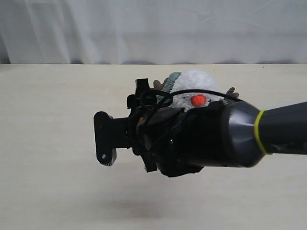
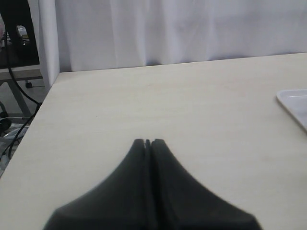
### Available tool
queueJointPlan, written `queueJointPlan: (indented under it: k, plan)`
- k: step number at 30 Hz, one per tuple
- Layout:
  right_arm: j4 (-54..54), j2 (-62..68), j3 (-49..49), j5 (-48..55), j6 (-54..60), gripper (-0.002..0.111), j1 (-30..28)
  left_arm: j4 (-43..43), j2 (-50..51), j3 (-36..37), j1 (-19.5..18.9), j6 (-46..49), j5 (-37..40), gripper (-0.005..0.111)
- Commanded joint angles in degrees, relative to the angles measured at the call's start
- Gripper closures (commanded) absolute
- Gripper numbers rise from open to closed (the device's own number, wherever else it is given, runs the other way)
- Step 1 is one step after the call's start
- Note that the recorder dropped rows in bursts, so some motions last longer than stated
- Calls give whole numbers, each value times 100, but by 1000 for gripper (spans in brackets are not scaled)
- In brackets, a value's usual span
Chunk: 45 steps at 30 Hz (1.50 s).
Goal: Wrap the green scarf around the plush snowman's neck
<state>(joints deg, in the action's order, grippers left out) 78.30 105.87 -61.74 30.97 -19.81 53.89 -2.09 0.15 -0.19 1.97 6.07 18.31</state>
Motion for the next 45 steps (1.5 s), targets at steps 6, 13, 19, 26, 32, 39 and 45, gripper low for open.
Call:
queueJointPlan:
  k: [6,13,19,26,32,39,45]
  plan:
    - [1714,889,-20,526,154,42,23,-9,-15,19,-24,-37,-61,107]
    - [2152,1327,-20,826,117,44,-129,-9,-15,19,-24,-37,-61,107]
    - [2165,1535,-38,1150,-123,44,-286,-9,-15,19,-24,-37,-61,107]
    - [2165,1592,-667,1091,-123,44,-262,-9,-15,19,-24,-37,-61,107]
    - [2165,1603,-818,821,-337,44,-384,-9,-15,19,-24,-37,-61,107]
    - [2165,1666,-818,809,-348,75,-384,-9,-15,19,-24,-37,-61,107]
    - [2165,1643,-818,1128,-374,104,-244,-9,-15,19,-24,-37,-61,107]
